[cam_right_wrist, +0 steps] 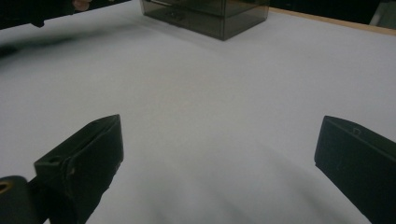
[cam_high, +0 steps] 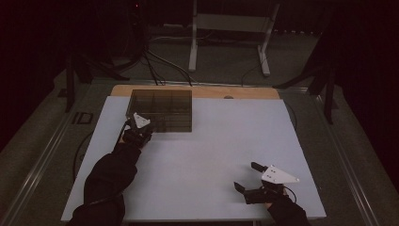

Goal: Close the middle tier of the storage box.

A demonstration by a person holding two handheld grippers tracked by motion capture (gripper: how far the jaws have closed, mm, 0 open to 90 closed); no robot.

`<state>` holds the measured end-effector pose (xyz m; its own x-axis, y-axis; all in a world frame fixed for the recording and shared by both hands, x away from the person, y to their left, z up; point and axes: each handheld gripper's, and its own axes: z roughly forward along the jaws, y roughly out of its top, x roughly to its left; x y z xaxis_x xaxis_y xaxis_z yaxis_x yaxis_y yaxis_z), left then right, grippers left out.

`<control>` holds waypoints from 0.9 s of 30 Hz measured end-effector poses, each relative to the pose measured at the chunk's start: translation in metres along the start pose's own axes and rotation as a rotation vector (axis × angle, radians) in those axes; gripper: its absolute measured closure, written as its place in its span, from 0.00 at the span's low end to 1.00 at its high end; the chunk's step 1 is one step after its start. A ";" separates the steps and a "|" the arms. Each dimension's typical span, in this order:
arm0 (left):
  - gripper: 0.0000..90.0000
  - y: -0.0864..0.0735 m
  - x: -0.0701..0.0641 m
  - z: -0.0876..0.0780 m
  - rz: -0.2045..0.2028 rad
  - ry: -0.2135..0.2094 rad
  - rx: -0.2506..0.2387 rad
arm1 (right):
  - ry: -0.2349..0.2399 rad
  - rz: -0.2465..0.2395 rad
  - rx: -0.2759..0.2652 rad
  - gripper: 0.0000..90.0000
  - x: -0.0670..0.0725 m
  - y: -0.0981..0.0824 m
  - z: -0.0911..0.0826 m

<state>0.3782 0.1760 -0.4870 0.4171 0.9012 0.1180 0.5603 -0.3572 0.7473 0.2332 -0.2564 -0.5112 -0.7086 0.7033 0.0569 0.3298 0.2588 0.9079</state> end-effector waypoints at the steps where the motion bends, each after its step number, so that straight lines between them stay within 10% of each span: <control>1: 0.94 0.001 0.000 -0.001 0.001 -0.001 0.002 | 0.001 0.001 -0.001 0.01 0.000 0.000 0.000; 27: 0.31 0.005 -0.009 -0.007 0.007 -0.030 0.034 | 0.003 -0.001 0.011 0.01 0.000 -0.001 0.002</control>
<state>0.3724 0.1681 -0.4798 0.4422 0.8911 0.1025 0.5815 -0.3718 0.7237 0.2339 -0.2557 -0.5127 -0.7106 0.7012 0.0576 0.3363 0.2666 0.9033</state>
